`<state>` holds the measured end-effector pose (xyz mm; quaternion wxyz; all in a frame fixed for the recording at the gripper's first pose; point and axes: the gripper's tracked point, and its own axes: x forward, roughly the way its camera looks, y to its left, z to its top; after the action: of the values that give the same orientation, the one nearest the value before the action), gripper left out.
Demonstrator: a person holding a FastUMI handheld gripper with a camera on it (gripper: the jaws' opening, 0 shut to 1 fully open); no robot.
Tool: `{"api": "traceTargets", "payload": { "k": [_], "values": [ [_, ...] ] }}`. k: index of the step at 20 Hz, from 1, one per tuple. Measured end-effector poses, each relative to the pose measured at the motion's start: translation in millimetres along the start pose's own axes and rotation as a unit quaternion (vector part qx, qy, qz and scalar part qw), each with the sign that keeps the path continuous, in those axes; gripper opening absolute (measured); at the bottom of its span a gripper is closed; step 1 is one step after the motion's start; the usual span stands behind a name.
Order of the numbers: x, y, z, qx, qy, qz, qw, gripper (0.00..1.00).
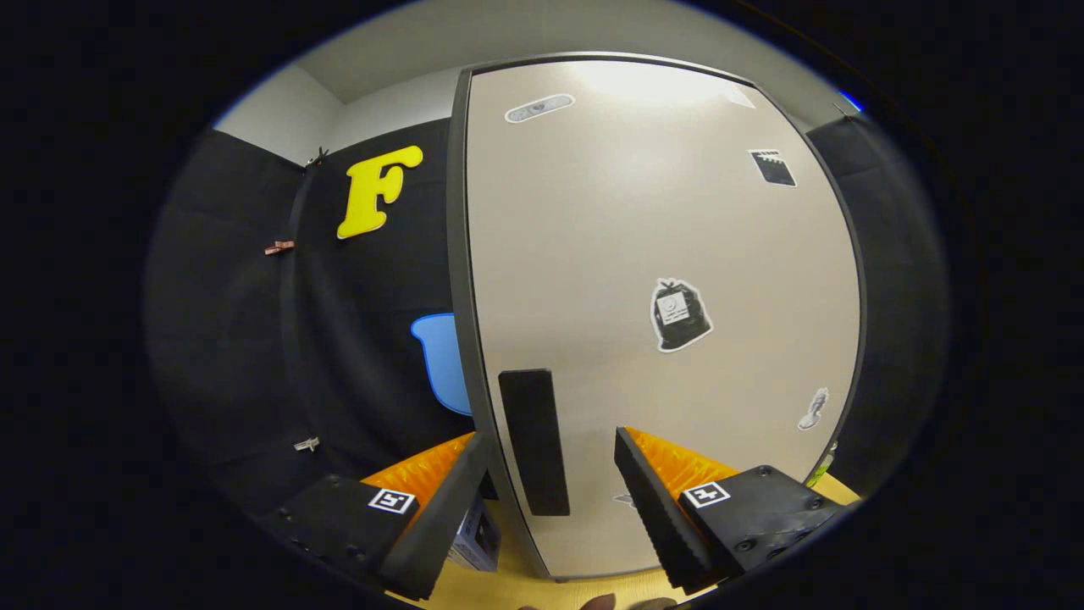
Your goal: Open the shoe cabinet door, grab the shoes and put them into the shoe cabinet, then close the shoe cabinet door.
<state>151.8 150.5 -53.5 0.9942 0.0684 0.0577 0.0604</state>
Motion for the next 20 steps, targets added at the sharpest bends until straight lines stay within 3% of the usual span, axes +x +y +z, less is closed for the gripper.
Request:
{"api": "traceTargets", "payload": {
  "k": [3, 6, 7, 8, 11, 12, 20],
  "values": [
    [14.4, 1.0, -3.8, -0.014, -0.01, -0.015, 1.0, 0.9],
    [25.6, 0.6, -5.0, -0.02, -0.021, -0.032, 0.999, 0.48],
    [23.3, -1.1, -0.8, -0.028, -0.029, -0.033, 0.999, 0.46],
    [24.3, -0.8, -3.5, -0.034, -0.029, -0.04, 0.998, 0.36],
    [21.9, 0.2, -3.2, -0.019, -0.024, -0.027, 0.999, 0.29],
    [18.7, 0.8, -3.0, -0.02, -0.021, -0.021, 0.999, 0.22],
    [-40.7, -2.0, -0.2, -0.026, -0.033, 0.019, 0.999, 0.22]
  ]
}}
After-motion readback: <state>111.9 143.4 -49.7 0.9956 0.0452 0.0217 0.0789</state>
